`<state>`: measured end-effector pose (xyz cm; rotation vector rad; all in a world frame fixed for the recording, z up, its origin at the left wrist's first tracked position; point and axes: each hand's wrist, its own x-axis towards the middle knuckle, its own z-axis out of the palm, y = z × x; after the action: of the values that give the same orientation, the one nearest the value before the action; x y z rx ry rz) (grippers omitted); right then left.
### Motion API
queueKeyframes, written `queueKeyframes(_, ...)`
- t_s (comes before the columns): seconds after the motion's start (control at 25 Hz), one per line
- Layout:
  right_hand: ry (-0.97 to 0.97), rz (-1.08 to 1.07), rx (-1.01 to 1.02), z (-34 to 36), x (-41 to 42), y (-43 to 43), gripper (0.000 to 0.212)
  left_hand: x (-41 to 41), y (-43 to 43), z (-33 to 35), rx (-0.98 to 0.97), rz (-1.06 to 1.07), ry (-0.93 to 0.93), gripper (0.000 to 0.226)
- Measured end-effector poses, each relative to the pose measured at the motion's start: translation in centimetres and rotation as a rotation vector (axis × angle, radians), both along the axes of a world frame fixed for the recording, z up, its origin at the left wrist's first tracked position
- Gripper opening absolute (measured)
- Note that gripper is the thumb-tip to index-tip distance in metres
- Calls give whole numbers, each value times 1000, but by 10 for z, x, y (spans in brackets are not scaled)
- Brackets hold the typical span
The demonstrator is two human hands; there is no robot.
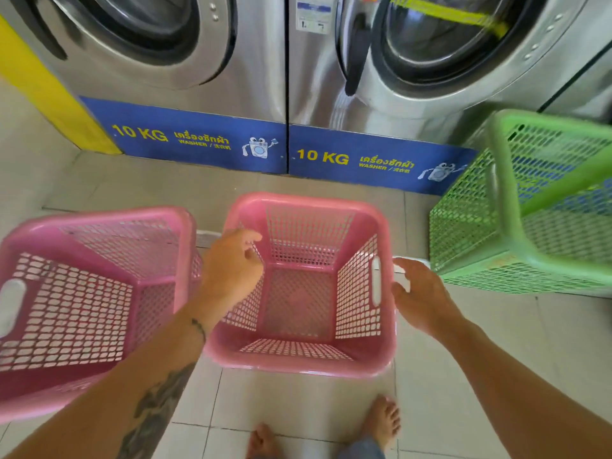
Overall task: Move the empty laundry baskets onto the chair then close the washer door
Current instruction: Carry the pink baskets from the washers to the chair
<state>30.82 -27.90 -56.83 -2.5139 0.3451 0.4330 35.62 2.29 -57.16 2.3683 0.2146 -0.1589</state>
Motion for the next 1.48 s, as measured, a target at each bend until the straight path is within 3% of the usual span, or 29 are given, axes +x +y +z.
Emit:
queueKeyframes(0.24, -199, -20, 23, 89, -3, -71, 45, 12, -100, 88, -144, -102, -161, 33)
queueKeyframes(0.48, -440, -161, 149, 126, 18, -226, 44, 26, -279, 109, -175, -84, -207, 37)
queueKeyframes(0.64, -434, -201, 137, 118, 30, -369, 50, 38, -412, 97, -126, -87, -176, 35)
queueKeyframes(0.84, -340, -285, 47, 92, 43, -512, 55, 66, -519, 72, 95, -88, -151, 37)
queueKeyframes(1.0, -255, -282, -4, 65, 59, -576, 64, 89, -551, 55, 257, -89, -120, 48)
queueKeyframes(1.2, -241, -236, -7, 27, 85, -597, 70, 115, -550, 30, 564, -158, -64, 54)
queueKeyframes(1.36, -308, -184, -81, -7, 97, -591, 69, 122, -541, -1, 541, -243, -28, 58)
queueKeyframes(1.48, -281, -208, -231, -14, 97, -589, 74, 118, -540, -11, 493, -190, -52, 62)
